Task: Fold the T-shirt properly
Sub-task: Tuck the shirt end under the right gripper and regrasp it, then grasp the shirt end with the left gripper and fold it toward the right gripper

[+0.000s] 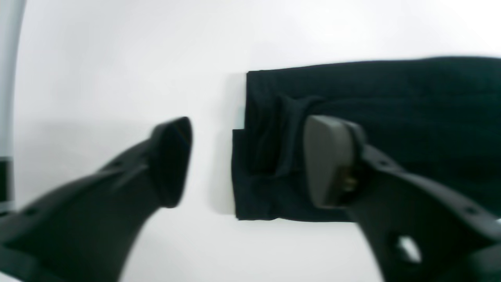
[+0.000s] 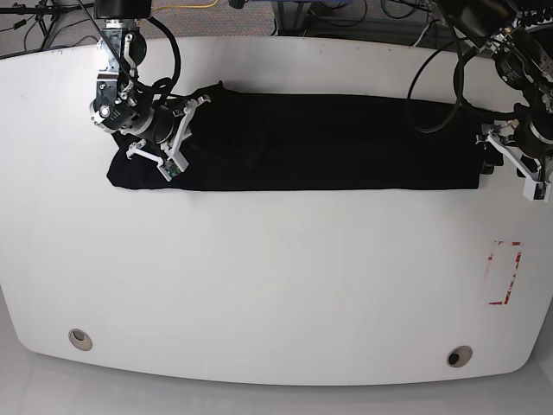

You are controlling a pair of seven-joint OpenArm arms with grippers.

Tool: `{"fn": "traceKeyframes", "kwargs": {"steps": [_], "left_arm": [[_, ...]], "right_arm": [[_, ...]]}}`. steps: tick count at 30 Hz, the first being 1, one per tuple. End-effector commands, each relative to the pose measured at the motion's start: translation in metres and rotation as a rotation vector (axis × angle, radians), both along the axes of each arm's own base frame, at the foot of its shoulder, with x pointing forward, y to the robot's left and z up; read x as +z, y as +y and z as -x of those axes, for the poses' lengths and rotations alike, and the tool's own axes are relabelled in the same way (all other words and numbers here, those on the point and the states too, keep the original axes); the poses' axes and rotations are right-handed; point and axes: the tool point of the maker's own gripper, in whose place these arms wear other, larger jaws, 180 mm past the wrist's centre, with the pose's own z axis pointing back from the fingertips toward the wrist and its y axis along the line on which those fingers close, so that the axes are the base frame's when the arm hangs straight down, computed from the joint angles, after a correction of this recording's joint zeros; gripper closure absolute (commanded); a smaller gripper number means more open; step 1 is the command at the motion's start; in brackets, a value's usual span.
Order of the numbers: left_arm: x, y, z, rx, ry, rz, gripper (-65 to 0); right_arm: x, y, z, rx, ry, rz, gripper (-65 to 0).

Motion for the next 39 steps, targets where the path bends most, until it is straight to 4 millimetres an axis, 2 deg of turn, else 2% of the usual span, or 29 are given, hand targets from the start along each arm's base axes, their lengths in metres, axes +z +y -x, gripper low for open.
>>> {"fn": "traceKeyframes", "kwargs": {"steps": [1,5,14,25,28,34,36,39], "left_arm": [[-0.004,0.008,0.002,0.026,-0.001,0.033,-51.5],[-0.011,0.021,0.000,0.053,0.016,0.061,-51.9],[-0.056,0.032,0.014,0.089,0.137,0.178,-51.9],[-0.089,0.011,0.009,0.075,0.143,0.336,-51.9],[-0.092,0.010,0.007,0.061,0.153,0.335,-51.9],[-0.098,-0.006,0.004,-0.001,0.192,0.332,-51.5],[-0.100,-0.012,0.003,-0.025,0.203,0.328,-47.2],[-0.101,-0.013,0.003,-0.031,0.209,0.325,-31.9]], "right_arm": [[-0.006,-0.005,0.002,0.007,0.017,0.014,-3.8],[-0.009,-0.005,0.005,0.005,0.024,0.013,-3.8],[-0.011,-0.004,0.010,0.004,0.032,0.007,-3.8],[-0.009,-0.002,0.009,0.006,0.025,0.005,-3.6],[-0.004,-0.001,0.007,0.011,0.007,0.007,-3.6],[0.000,0.000,0.009,0.018,-0.003,0.012,-3.6],[0.000,0.000,0.009,0.018,-0.003,0.011,-3.6],[0.000,0.001,0.008,0.017,-0.005,0.008,-3.6]]}}
